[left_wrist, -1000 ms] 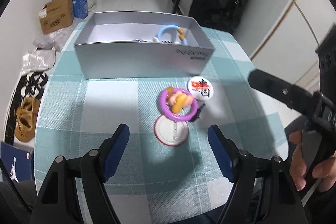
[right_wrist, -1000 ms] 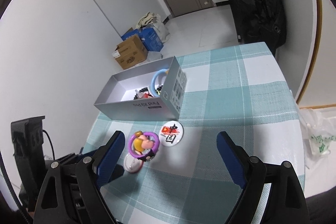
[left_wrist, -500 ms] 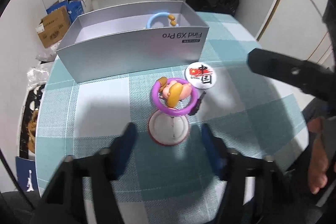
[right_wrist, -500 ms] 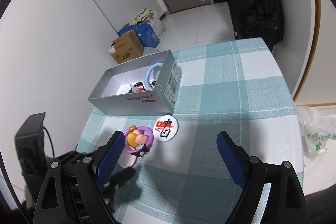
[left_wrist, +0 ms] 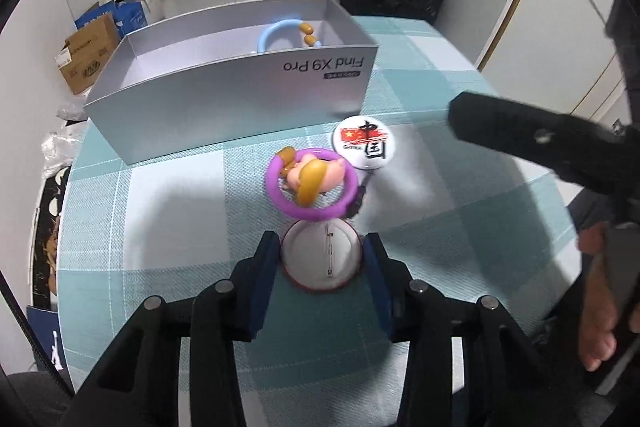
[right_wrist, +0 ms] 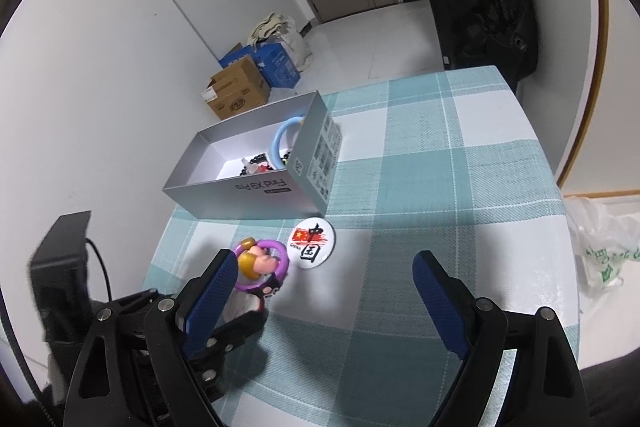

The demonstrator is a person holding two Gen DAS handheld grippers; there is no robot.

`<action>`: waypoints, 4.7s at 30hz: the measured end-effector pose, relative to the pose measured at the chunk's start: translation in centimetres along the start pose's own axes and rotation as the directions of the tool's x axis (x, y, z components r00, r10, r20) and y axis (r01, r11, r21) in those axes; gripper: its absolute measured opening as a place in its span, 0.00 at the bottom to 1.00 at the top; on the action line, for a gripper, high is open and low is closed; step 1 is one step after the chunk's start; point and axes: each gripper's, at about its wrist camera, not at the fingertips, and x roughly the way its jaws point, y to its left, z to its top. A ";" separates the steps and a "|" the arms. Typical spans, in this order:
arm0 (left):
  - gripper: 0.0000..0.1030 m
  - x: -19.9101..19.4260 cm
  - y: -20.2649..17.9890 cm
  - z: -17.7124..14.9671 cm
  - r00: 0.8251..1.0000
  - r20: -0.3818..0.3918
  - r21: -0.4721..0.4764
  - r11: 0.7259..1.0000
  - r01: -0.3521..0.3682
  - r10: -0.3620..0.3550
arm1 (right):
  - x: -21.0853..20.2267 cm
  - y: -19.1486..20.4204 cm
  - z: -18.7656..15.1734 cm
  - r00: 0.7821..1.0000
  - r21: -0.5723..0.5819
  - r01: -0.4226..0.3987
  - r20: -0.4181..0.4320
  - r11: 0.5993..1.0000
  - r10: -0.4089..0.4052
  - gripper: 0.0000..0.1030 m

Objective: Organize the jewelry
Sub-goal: 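Grasp the white pin badge with the left tool while the right tool grasps the purple ring, then carry the white badge and purple ring into the white box with both tools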

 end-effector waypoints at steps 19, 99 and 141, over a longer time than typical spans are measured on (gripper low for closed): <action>0.36 -4.9 4.0 0.2 0.975 0.099 -0.171 0.962 0.212 -0.198 | 0.7 0.8 -0.4 0.999 -0.030 -0.032 -0.025 0.999 0.031 0.87; 0.36 -4.5 8.1 7.0 0.972 0.214 -0.215 0.965 0.148 -0.101 | -0.1 5.0 7.2 0.987 -0.199 -0.148 0.035 0.969 0.158 0.50; 0.40 2.2 9.6 11.6 0.986 0.082 -0.236 0.958 0.164 -0.148 | 8.1 3.0 11.8 0.964 -0.150 -0.266 -0.066 0.952 0.259 0.72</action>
